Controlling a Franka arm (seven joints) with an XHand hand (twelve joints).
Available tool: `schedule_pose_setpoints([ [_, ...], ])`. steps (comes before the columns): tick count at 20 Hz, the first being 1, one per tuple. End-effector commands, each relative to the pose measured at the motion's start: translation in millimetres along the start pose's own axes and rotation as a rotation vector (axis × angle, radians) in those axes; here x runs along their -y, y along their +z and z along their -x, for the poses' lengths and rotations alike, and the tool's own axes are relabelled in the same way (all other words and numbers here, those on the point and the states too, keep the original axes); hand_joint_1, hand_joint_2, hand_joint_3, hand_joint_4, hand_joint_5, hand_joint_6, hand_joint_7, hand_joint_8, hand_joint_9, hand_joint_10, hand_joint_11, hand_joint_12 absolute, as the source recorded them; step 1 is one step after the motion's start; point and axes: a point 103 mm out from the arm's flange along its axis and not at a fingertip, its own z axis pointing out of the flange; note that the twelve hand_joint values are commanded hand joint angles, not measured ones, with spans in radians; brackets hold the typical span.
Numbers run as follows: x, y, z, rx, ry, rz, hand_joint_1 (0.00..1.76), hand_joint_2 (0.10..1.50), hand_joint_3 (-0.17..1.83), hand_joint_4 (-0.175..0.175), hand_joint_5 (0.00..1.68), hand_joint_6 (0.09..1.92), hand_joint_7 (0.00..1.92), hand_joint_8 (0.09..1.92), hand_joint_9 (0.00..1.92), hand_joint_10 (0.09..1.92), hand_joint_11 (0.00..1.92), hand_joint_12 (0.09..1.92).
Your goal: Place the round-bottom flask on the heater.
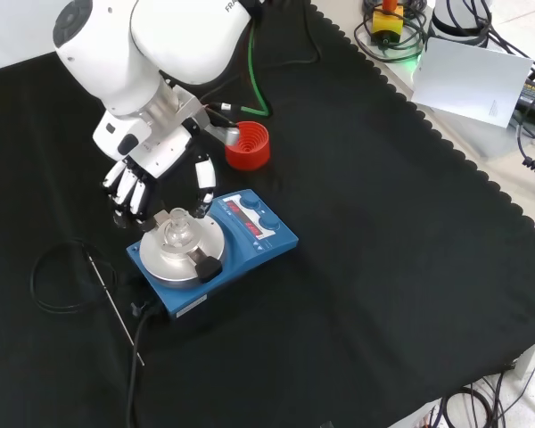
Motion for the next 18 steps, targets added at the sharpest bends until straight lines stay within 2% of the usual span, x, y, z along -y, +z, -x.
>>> schedule_pose_setpoints([
  [1, 14, -14, 1, -0.017, 0.009, 0.040, 0.87, 0.59, 0.59, -0.071, 0.36, 0.61, 0.17, 0.71, 0.42, 0.71, 0.06, 1.43],
  [4, 25, -18, -2, -0.018, 0.017, 0.054, 0.85, 0.59, 0.56, -0.073, 0.31, 0.44, 0.14, 0.72, 0.39, 0.72, 0.05, 1.43],
  [7, 40, -22, -4, -0.018, 0.028, 0.069, 0.84, 0.60, 0.54, -0.074, 0.31, 0.36, 0.13, 0.72, 0.38, 0.73, 0.05, 1.44],
  [14, 89, -31, -8, -0.013, 0.072, 0.106, 0.83, 0.61, 0.53, -0.074, 0.33, 0.28, 0.13, 0.71, 0.38, 0.73, 0.05, 1.43],
  [18, 115, -26, -10, -0.010, 0.096, 0.108, 0.82, 0.61, 0.53, -0.074, 0.34, 0.27, 0.13, 0.71, 0.38, 0.73, 0.05, 1.43],
])
